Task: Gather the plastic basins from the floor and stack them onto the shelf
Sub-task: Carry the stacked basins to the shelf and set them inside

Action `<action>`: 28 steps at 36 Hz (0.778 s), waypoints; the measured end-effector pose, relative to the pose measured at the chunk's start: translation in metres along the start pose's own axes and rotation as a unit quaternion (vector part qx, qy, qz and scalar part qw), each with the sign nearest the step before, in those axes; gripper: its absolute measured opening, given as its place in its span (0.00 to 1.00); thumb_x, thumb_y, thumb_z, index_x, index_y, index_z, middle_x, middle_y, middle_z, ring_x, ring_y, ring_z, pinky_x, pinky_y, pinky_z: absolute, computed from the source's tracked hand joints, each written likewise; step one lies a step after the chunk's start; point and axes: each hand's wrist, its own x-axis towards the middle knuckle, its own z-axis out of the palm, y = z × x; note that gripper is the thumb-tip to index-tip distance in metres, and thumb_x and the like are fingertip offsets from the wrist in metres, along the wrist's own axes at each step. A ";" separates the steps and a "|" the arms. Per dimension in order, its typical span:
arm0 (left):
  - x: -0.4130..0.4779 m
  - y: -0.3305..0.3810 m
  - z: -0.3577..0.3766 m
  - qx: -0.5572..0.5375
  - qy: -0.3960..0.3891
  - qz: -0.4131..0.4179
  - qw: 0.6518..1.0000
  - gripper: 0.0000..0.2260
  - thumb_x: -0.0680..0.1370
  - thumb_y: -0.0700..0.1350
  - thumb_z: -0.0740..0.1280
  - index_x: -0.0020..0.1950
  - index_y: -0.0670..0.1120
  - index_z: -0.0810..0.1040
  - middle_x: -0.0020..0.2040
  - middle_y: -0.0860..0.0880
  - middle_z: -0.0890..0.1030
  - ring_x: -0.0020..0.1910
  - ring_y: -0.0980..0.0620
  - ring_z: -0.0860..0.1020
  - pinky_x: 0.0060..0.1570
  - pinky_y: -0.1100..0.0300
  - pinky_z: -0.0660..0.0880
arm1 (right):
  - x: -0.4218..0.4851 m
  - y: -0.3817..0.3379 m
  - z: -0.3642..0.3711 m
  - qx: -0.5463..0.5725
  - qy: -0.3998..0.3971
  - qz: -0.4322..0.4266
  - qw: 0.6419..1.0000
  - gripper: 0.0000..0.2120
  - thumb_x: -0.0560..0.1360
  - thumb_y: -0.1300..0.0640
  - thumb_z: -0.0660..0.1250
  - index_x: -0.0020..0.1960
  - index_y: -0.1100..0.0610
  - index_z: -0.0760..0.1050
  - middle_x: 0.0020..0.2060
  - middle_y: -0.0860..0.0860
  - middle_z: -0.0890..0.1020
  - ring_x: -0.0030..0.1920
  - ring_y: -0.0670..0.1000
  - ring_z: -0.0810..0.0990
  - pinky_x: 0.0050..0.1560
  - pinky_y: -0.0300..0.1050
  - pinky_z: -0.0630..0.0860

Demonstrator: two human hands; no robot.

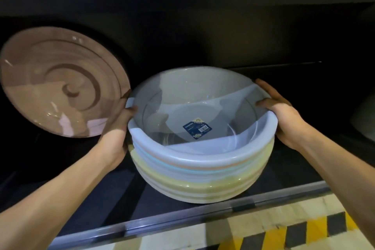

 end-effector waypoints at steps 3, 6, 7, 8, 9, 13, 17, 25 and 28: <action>0.002 -0.006 -0.002 0.011 -0.019 0.016 1.000 0.15 0.80 0.48 0.62 0.67 0.55 0.77 0.61 0.47 0.83 0.58 0.45 0.82 0.52 0.53 0.80 | -0.002 0.005 -0.001 0.007 -0.003 0.001 1.000 0.30 0.78 0.64 0.62 0.72 0.36 0.70 0.57 0.40 0.80 0.55 0.48 0.81 0.52 0.46 0.79; 0.006 -0.006 -0.003 0.014 -0.025 0.017 0.999 0.16 0.80 0.47 0.61 0.66 0.62 0.76 0.61 0.51 0.83 0.61 0.47 0.81 0.60 0.47 0.77 | -0.002 0.007 -0.002 0.007 -0.003 0.005 1.000 0.30 0.78 0.63 0.62 0.73 0.36 0.69 0.57 0.41 0.80 0.55 0.49 0.82 0.51 0.45 0.79; 0.007 -0.007 -0.002 0.019 -0.028 0.017 0.999 0.16 0.80 0.47 0.61 0.64 0.64 0.76 0.61 0.53 0.83 0.61 0.47 0.81 0.59 0.47 0.77 | -0.002 0.008 -0.002 0.005 0.000 0.008 1.000 0.30 0.78 0.63 0.62 0.73 0.35 0.69 0.57 0.41 0.80 0.55 0.50 0.82 0.51 0.45 0.80; 0.008 -0.006 0.000 0.024 -0.023 0.016 0.999 0.16 0.79 0.48 0.62 0.63 0.67 0.76 0.61 0.53 0.83 0.61 0.47 0.81 0.56 0.48 0.77 | -0.003 0.009 -0.002 0.003 0.002 0.009 1.000 0.30 0.78 0.63 0.62 0.72 0.35 0.69 0.57 0.42 0.80 0.55 0.50 0.82 0.50 0.46 0.80; 0.010 -0.005 0.000 0.029 -0.013 0.014 0.999 0.16 0.78 0.50 0.63 0.62 0.68 0.75 0.62 0.54 0.82 0.61 0.46 0.81 0.53 0.49 0.78 | -0.003 0.010 -0.002 0.001 0.003 0.008 1.000 0.30 0.78 0.63 0.62 0.72 0.35 0.69 0.58 0.42 0.79 0.56 0.51 0.81 0.50 0.46 0.80; 0.016 -0.007 -0.001 0.028 0.003 0.004 1.000 0.20 0.78 0.53 0.64 0.68 0.67 0.72 0.65 0.54 0.80 0.63 0.46 0.79 0.60 0.46 0.77 | -0.005 0.012 -0.002 -0.010 0.001 0.005 1.000 0.30 0.79 0.63 0.62 0.73 0.34 0.67 0.59 0.41 0.77 0.57 0.51 0.79 0.49 0.45 0.79; 0.014 -0.010 -0.001 0.024 -0.009 -0.003 1.000 0.19 0.79 0.52 0.64 0.70 0.65 0.72 0.64 0.53 0.81 0.62 0.46 0.79 0.63 0.44 0.75 | -0.005 0.012 -0.004 -0.006 -0.006 0.011 1.000 0.30 0.80 0.62 0.61 0.74 0.34 0.66 0.59 0.42 0.77 0.56 0.50 0.81 0.51 0.48 0.80; 0.010 -0.001 -0.007 0.115 -0.044 -0.018 0.992 0.18 0.80 0.58 0.62 0.70 0.67 0.70 0.64 0.53 0.81 0.60 0.47 0.80 0.51 0.48 0.80 | -0.004 0.010 -0.010 -0.068 -0.023 0.028 0.997 0.28 0.82 0.56 0.62 0.73 0.29 0.63 0.57 0.38 0.77 0.55 0.49 0.80 0.53 0.49 0.81; 0.006 0.008 -0.008 0.162 -0.047 -0.004 0.986 0.17 0.80 0.58 0.61 0.70 0.65 0.71 0.62 0.52 0.82 0.59 0.46 0.81 0.47 0.46 0.81 | -0.006 0.004 -0.012 -0.100 -0.013 0.028 0.995 0.27 0.82 0.54 0.62 0.73 0.28 0.62 0.60 0.41 0.76 0.56 0.49 0.79 0.54 0.52 0.81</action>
